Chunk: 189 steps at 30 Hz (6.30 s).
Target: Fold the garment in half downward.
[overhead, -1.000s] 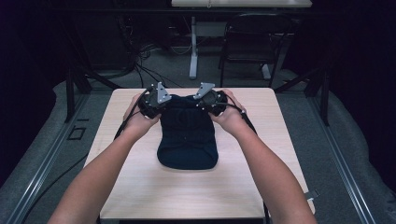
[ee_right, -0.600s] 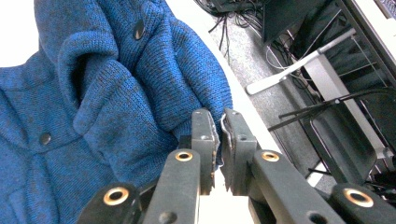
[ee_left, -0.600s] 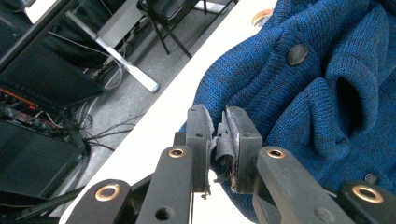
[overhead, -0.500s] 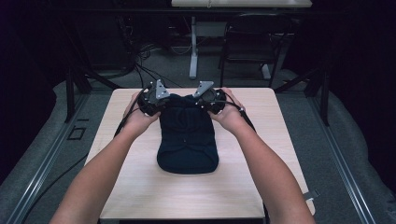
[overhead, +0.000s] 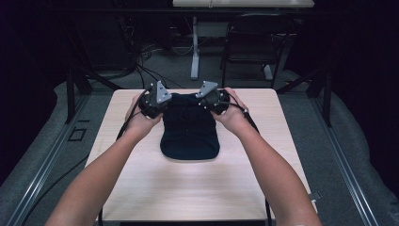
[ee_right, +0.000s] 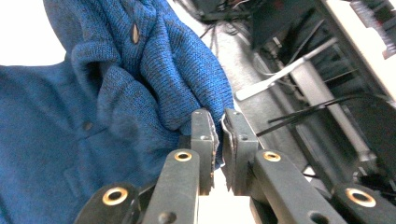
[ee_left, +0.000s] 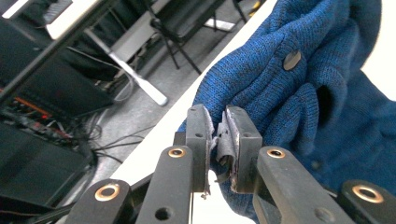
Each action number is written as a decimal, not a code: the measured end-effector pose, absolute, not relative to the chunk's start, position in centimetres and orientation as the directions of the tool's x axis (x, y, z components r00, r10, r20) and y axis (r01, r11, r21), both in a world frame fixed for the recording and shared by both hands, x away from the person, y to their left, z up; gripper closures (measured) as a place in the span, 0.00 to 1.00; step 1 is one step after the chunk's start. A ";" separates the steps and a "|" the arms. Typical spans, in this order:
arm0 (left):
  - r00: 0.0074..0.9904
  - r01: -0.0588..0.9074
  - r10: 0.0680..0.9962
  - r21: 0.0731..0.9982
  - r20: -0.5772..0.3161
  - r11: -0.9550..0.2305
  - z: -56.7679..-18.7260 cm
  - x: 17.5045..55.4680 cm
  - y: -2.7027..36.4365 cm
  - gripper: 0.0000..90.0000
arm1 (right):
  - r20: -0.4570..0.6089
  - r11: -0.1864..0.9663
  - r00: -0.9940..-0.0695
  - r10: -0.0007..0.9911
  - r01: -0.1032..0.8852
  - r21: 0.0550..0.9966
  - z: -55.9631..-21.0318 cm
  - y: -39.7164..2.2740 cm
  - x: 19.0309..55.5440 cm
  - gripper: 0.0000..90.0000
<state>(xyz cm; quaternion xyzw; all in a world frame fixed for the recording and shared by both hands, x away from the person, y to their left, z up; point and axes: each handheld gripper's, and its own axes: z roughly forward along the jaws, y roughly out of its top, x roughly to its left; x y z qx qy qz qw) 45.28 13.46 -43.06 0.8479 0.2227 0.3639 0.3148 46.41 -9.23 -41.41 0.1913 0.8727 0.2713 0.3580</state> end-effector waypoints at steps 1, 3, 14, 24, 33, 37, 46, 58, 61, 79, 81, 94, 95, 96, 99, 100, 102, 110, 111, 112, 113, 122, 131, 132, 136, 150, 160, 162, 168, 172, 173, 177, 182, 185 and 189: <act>0.643 0.142 0.597 0.692 0.479 -0.708 -43.6 44.9 13.4 0.90 | -0.515 0.778 -0.676 0.527 0.141 0.612 -41.9 -9.4 46.1 0.93; 0.662 0.148 0.585 0.684 0.468 -0.714 -44.4 44.6 13.4 0.90 | -0.509 0.782 -0.685 0.521 0.142 0.607 -42.8 -9.5 45.5 0.93; 0.690 0.168 0.583 0.689 0.429 -0.705 -45.7 44.0 13.8 0.90 | -0.479 0.785 -0.724 0.495 0.138 0.603 -44.3 -9.8 44.2 0.93; 0.717 0.169 0.567 0.688 0.406 -0.706 -46.1 43.5 13.7 0.90 | -0.455 0.797 -0.751 0.479 0.156 0.583 -44.4 -10.2 43.4 0.94; 0.741 0.174 0.554 0.688 0.379 -0.704 -46.2 43.0 14.1 0.89 | -0.445 0.802 -0.766 0.464 0.150 0.579 -44.6 -10.2 42.4 0.94; 0.754 0.162 0.539 0.688 0.377 -0.708 -46.2 42.5 14.2 0.89 | -0.437 0.801 -0.771 0.463 0.153 0.578 -45.0 -10.3 41.8 0.94; 0.779 0.167 0.530 0.704 0.335 -0.690 -47.0 41.2 14.7 0.89 | -0.400 0.798 -0.793 0.459 0.170 0.578 -45.9 -10.6 40.2 0.94; 0.814 0.171 0.504 0.710 0.289 -0.684 -49.0 38.8 15.5 0.89 | -0.378 0.798 -0.810 0.449 0.172 0.578 -48.0 -10.5 37.6 0.95; 0.822 0.183 0.503 0.712 0.267 -0.678 -49.9 38.2 15.6 0.89 | -0.366 0.793 -0.812 0.455 0.182 0.581 -48.6 -10.5 36.9 0.95; 0.849 0.215 0.482 0.690 0.218 -0.691 -53.7 35.0 15.7 0.89 | -0.355 0.818 -0.836 0.419 0.177 0.547 -52.2 -10.4 33.8 0.95; 0.848 0.214 0.483 0.693 0.218 -0.689 -53.9 34.6 15.6 0.89 | -0.354 0.813 -0.835 0.422 0.176 0.556 -52.6 -10.5 33.4 0.95; 0.848 0.266 0.513 0.730 0.134 -0.630 -54.9 32.9 15.2 0.82 | -0.304 0.790 -0.844 0.441 0.205 0.579 -53.7 -11.7 31.7 0.84; 0.845 0.280 0.522 0.735 0.117 -0.617 -54.7 32.8 15.3 0.80 | -0.292 0.779 -0.844 0.450 0.211 0.590 -53.6 -11.8 31.6 0.81; 0.848 0.287 0.520 0.738 0.101 -0.610 -54.6 32.8 15.5 0.78 | -0.270 0.758 -0.844 0.463 0.218 0.615 -53.5 -11.8 31.4 0.81; 0.851 0.296 0.520 0.748 0.076 -0.594 -53.9 32.6 15.8 0.74 | -0.238 0.736 -0.852 0.466 0.224 0.639 -52.6 -12.0 31.0 0.80; 0.849 0.294 0.523 0.752 0.077 -0.589 -53.7 32.6 15.9 0.74 | -0.228 0.727 -0.854 0.468 0.227 0.648 -52.3 -12.0 31.0 0.80; 0.849 0.293 0.524 0.755 0.077 -0.586 -53.3 32.5 16.1 0.73 | -0.216 0.708 -0.852 0.478 0.228 0.668 -51.9 -12.0 30.9 0.80; 0.836 0.311 0.544 0.759 0.067 -0.572 -53.3 32.9 16.5 0.66 | -0.228 0.701 -0.829 0.510 0.248 0.668 -52.1 -12.2 31.6 0.74; 0.839 0.313 0.539 0.751 0.068 -0.582 -53.7 32.9 16.3 0.66 | -0.220 0.712 -0.833 0.507 0.261 0.652 -52.7 -12.2 31.8 0.74; 0.842 0.318 0.536 0.743 0.064 -0.589 -53.9 32.8 16.3 0.66 | -0.219 0.719 -0.834 0.506 0.267 0.642 -52.8 -12.2 31.8 0.75; 0.846 0.320 0.530 0.739 0.059 -0.593 -54.2 32.7 16.2 0.66 | -0.209 0.718 -0.837 0.506 0.274 0.640 -53.1 -12.3 31.8 0.76; 0.849 0.340 0.526 0.710 0.051 -0.617 -56.1 32.4 16.3 0.71 | -0.185 0.715 -0.839 0.511 0.296 0.633 -54.8 -12.6 31.5 0.83; 0.808 0.389 0.589 0.730 0.024 -0.562 -56.8 33.3 16.3 0.71 | -0.214 0.696 -0.807 0.550 0.300 0.653 -55.3 -12.8 32.2 0.79; 0.808 0.389 0.589 0.730 0.024 -0.562 -56.8 33.3 16.3 0.71 | -0.214 0.696 -0.807 0.550 0.300 0.653 -55.3 -12.8 32.2 0.79; 0.795 0.398 0.606 0.741 0.016 -0.541 -56.9 33.6 16.2 0.71 | -0.204 0.674 -0.794 0.573 0.314 0.669 -55.3 -13.1 32.8 0.78; 0.788 0.411 0.616 0.752 -0.008 -0.516 -56.7 32.7 17.3 0.67 | -0.159 0.632 -0.788 0.594 0.336 0.698 -55.4 -14.7 31.7 0.71; 0.738 0.449 0.671 0.793 -0.070 -0.412 -55.9 31.9 20.3 0.64 | -0.108 0.557 -0.748 0.654 0.380 0.738 -54.6 -17.0 30.6 0.69; 0.725 0.461 0.684 0.798 -0.085 -0.389 -55.7 31.7 21.2 0.63 | -0.100 0.542 -0.738 0.667 0.390 0.744 -54.4 -17.6 30.3 0.69; 0.684 0.493 0.721 0.798 -0.110 -0.346 -55.8 31.3 23.4 0.62 | -0.085 0.501 -0.704 0.705 0.409 0.763 -54.1 -19.2 29.6 0.67; 0.662 0.502 0.742 0.797 -0.106 -0.335 -55.9 31.1 24.5 0.62 | -0.080 0.487 -0.688 0.722 0.423 0.764 -54.2 -20.1 29.4 0.66; 0.662 0.502 0.742 0.797 -0.106 -0.335 -55.9 31.1 24.5 0.61 | -0.075 0.480 -0.682 0.728 0.428 0.766 -54.2 -20.3 29.3 0.66; 0.647 0.506 0.757 0.797 -0.097 -0.330 -56.0 31.0 25.4 0.61 | -0.065 0.461 -0.664 0.745 0.442 0.770 -54.5 -20.8 29.4 0.66; 0.619 0.514 0.781 0.795 -0.084 -0.322 -56.5 31.4 26.1 0.61 | -0.048 0.428 -0.624 0.780 0.475 0.769 -55.4 -21.7 29.8 0.64; 0.609 0.520 0.789 0.793 -0.083 -0.318 -56.7 31.6 26.4 0.61 | -0.021 0.400 -0.611 0.791 0.492 0.773 -55.7 -21.9 30.0 0.64; 0.589 0.537 0.801 0.792 -0.104 -0.292 -57.0 31.8 26.5 0.61 | -0.001 0.381 -0.600 0.800 0.506 0.774 -56.2 -22.0 30.3 0.63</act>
